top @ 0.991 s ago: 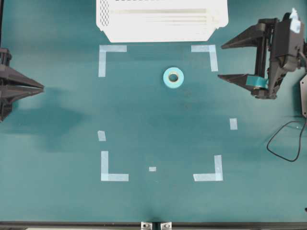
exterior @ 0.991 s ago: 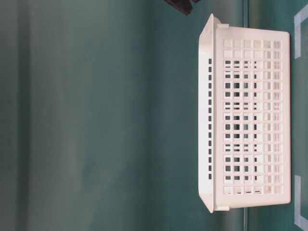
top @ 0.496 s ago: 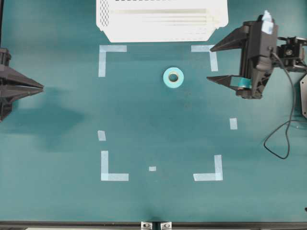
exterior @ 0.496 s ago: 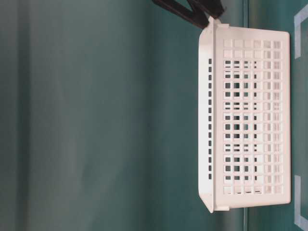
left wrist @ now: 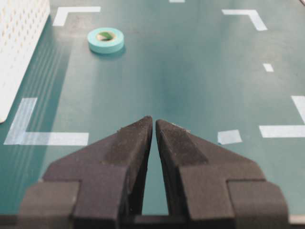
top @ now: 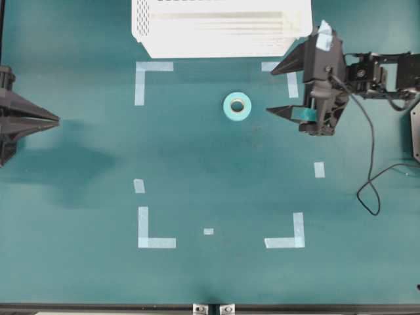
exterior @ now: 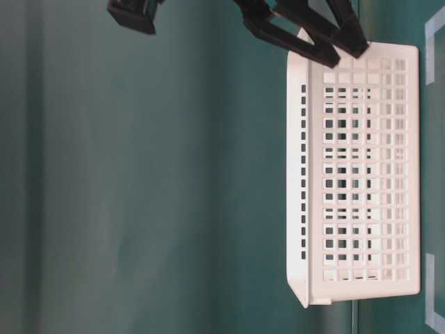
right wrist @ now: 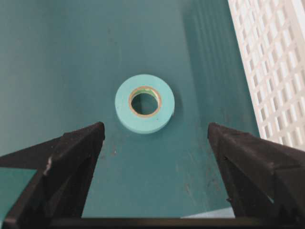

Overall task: Put the tape into the white basket.
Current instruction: 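Move the open right gripper left over the light-blue tape roll, then lower the right gripper around the tape roll and close on it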

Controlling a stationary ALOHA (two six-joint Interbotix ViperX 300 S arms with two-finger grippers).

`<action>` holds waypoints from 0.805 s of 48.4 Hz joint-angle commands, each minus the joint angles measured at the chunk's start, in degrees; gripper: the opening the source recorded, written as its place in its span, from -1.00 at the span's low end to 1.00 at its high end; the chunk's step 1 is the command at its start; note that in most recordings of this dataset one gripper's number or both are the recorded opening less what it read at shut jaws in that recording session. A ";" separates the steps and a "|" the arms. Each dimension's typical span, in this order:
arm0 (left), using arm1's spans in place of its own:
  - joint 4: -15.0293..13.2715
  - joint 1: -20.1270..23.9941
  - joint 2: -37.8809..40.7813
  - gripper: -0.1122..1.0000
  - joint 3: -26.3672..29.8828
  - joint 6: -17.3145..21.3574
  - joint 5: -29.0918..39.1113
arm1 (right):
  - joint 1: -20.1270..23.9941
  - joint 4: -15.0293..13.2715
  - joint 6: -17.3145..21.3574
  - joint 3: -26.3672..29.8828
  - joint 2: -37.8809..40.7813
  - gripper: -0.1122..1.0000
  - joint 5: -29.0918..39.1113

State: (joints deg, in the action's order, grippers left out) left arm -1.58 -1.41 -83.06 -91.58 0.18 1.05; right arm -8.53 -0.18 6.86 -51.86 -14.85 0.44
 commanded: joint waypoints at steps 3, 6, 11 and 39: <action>0.00 0.09 0.53 -0.92 0.70 0.18 -0.26 | -0.09 -0.09 0.00 2.55 1.14 0.94 -0.09; 0.00 0.09 0.53 -0.92 0.70 0.18 -0.26 | -0.18 0.00 0.00 3.25 2.02 0.94 0.26; 0.00 0.09 0.53 -0.92 0.70 0.18 -0.26 | -0.09 -0.09 0.00 3.87 3.34 0.94 0.88; 0.00 0.18 0.53 -0.92 0.53 0.26 -0.53 | -0.35 0.00 0.09 6.86 10.11 0.94 0.88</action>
State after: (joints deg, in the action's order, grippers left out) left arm -1.58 -1.32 -83.06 -91.67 0.35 1.05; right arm -8.79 -0.18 6.86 -46.41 -4.57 1.49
